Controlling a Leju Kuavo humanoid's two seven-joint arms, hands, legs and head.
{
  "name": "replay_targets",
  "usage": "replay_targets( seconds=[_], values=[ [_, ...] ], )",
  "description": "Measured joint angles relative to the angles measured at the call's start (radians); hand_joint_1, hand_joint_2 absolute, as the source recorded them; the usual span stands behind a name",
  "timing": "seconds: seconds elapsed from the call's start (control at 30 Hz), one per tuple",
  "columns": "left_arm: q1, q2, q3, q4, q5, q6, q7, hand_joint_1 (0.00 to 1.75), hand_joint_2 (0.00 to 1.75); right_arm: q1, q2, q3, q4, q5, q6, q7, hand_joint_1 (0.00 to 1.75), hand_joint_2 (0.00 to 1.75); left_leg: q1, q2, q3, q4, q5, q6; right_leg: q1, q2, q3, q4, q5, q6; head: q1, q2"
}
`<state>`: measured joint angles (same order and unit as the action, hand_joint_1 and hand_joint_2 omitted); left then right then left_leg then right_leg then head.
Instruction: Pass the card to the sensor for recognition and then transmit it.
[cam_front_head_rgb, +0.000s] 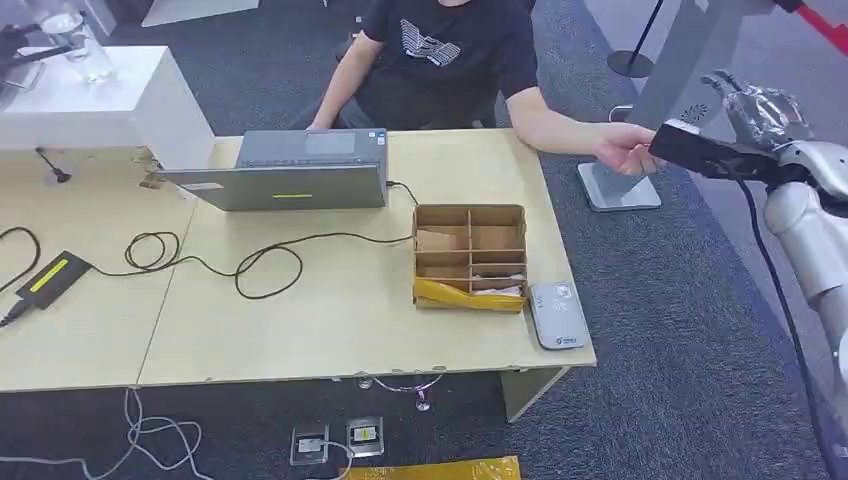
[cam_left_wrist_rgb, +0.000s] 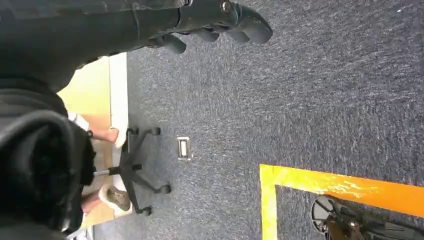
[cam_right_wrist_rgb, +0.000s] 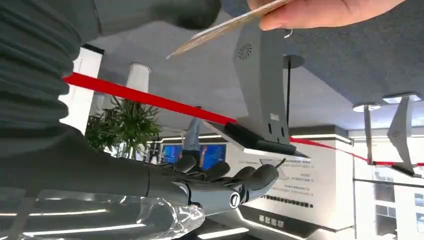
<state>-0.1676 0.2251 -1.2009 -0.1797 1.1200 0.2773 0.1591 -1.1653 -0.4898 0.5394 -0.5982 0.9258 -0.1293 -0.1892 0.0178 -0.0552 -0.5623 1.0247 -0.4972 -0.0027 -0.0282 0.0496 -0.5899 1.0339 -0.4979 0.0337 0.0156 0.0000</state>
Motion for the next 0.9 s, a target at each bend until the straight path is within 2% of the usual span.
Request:
replay_targets(
  seconds=[0.27,0.9],
  values=[
    [0.000,0.001,-0.001,0.000,0.014,0.004,0.010,0.00,0.00,0.025,0.006,-0.015,-0.014,-0.006,-0.047,-0.035,1.75,1.75,0.000,0.000,0.000,0.000,0.000,0.000,0.000,0.000,0.000,0.000,0.000,0.000,0.000,0.000],
    [0.000,0.003,-0.001,0.000,0.022,0.015,0.019,0.00,0.00,0.054,0.042,-0.041,-0.014,-0.026,-0.059,-0.073,1.75,1.75,0.000,0.000,0.000,0.000,0.000,0.000,0.000,0.000,0.000,0.000,0.000,0.000,0.000,0.000]
  ],
)
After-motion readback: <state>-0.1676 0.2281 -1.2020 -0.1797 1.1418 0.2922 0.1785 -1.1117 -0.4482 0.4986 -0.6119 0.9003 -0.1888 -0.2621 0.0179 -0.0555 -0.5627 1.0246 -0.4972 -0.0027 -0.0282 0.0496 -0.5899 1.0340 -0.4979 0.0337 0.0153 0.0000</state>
